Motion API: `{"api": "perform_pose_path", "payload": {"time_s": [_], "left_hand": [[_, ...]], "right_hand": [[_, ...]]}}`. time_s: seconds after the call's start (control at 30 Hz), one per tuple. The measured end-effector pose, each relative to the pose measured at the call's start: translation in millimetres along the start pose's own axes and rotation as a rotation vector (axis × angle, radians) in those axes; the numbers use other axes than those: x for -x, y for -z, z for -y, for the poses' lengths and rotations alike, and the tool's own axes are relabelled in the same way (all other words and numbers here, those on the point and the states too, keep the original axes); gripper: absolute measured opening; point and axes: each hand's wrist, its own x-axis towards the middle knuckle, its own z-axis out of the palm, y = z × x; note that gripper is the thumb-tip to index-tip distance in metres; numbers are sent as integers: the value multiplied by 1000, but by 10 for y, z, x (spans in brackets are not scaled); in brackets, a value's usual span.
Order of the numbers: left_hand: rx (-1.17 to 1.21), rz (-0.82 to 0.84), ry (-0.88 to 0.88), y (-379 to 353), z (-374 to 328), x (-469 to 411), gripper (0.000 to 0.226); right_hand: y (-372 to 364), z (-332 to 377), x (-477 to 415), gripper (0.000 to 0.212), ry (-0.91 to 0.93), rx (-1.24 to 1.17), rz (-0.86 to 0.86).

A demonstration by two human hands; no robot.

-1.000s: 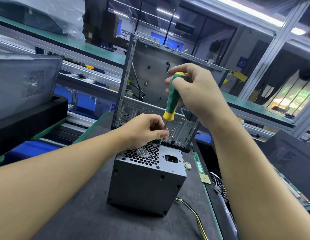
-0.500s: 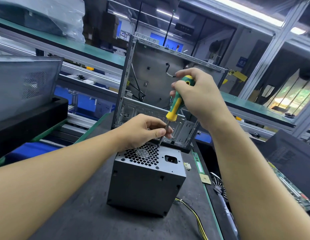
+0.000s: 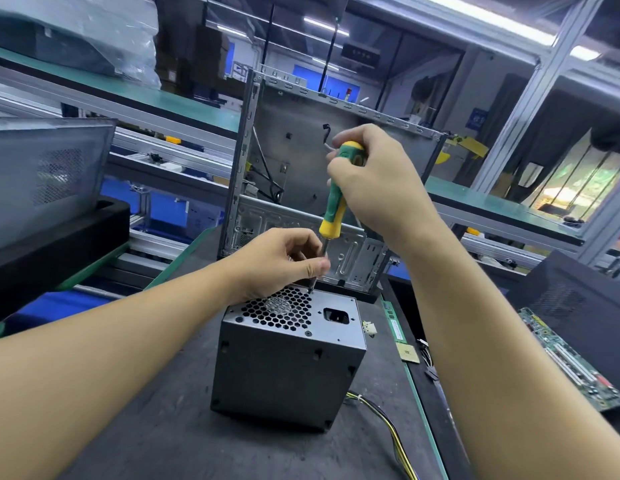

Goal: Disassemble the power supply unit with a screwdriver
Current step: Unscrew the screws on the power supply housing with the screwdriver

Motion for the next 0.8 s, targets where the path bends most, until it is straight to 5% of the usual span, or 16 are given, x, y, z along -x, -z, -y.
{"api": "perform_pose_path", "payload": {"time_s": [0.33, 0.47, 0.8], "left_hand": [[5, -4, 9, -5, 9, 10, 10], [-41, -34, 13, -33, -4, -6, 17], [44, 20, 6, -2, 9, 22, 13]], "right_hand": [[-21, -4, 8, 6, 154, 103, -57], [-16, 49, 20, 24, 102, 43, -39], [-25, -7, 26, 11, 117, 60, -41]]}}
